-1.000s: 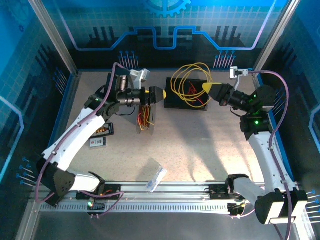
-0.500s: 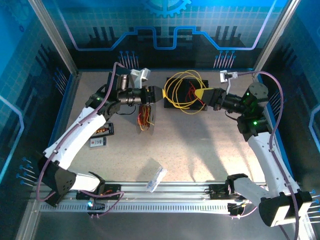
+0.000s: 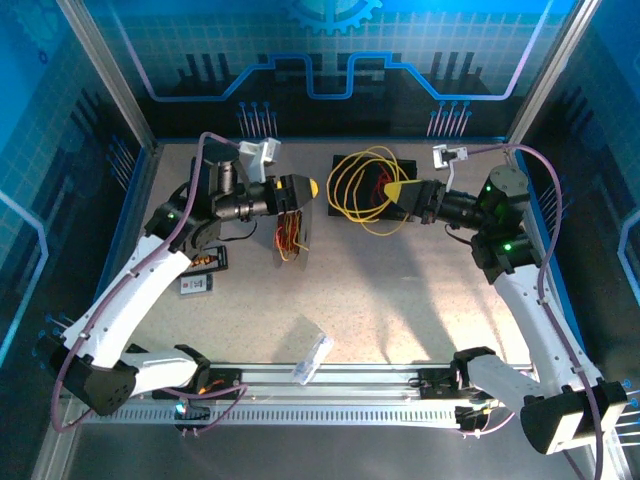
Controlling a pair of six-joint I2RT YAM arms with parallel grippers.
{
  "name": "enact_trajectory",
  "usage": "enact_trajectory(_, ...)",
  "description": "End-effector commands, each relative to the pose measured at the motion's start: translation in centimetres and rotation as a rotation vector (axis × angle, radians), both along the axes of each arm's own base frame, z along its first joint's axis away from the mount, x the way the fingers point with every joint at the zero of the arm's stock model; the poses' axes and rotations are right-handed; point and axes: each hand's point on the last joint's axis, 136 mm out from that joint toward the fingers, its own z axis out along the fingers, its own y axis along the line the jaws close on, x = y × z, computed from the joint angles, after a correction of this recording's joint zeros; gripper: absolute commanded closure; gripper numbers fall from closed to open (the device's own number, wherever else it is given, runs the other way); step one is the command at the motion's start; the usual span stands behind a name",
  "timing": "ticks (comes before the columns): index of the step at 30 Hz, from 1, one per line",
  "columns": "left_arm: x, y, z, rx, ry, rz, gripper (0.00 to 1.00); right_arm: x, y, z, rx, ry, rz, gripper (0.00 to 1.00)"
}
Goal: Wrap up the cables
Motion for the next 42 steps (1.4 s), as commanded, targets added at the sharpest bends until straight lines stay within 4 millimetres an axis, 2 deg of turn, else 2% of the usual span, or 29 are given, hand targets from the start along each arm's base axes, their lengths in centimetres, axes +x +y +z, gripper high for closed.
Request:
enact_trajectory(1,0.4,-0.8,-0.8,0.045,0.031,-0.014,0.44,-0.4,0.5,0.7,-0.004,-0.035,0.009,1.0)
enact_trajectory(5,1.5,-2.1,-1.9,0.055,0.066,-0.035,0.51,-0.7,0.5,0.7,-0.004,-0.034,0.011,1.0)
enact_trajectory(10,2.1,-3.4,-2.1,0.048,0.075,-0.06,0.58,-1.1,0.5,0.7,-0.007,-0.034,0.016,1.0)
enact_trajectory(13,2.5,-3.7,-2.4,0.054,0.081,-0.063,0.69,-1.4,0.5,0.7,-0.008,-0.036,0.02,1.0)
enact_trajectory(18,2.9,-3.9,-2.7,0.083,0.079,-0.068,0.99,-1.8,0.4,0.6,-0.016,-0.043,0.022,1.0)
enact_trajectory(21,2.6,-3.1,-2.7,0.168,0.041,-0.079,1.0,-2.3,0.2,0.3,-0.06,-0.061,0.018,1.0)
enact_trajectory(26,2.8,-0.4,-2.7,0.435,-0.073,-0.109,1.0,-3.4,-0.7,-1.6,-0.225,-0.097,-0.021,1.0)
enact_trajectory(33,2.4,-0.6,-4.2,0.598,-0.151,-0.284,1.0,-3.6,-1.6,-3.1,-0.332,-0.088,-0.056,1.0)
enact_trajectory(38,4.1,1.3,-4.3,0.764,-0.217,-0.248,1.0,-2.8,-3.1,-4.3,-0.429,-0.062,-0.154,1.0)
enact_trajectory(42,5.6,2.6,-2.5,0.857,-0.288,-0.207,1.0,-2.4,-4.4,-5.0,-0.494,-0.049,-0.231,1.0)
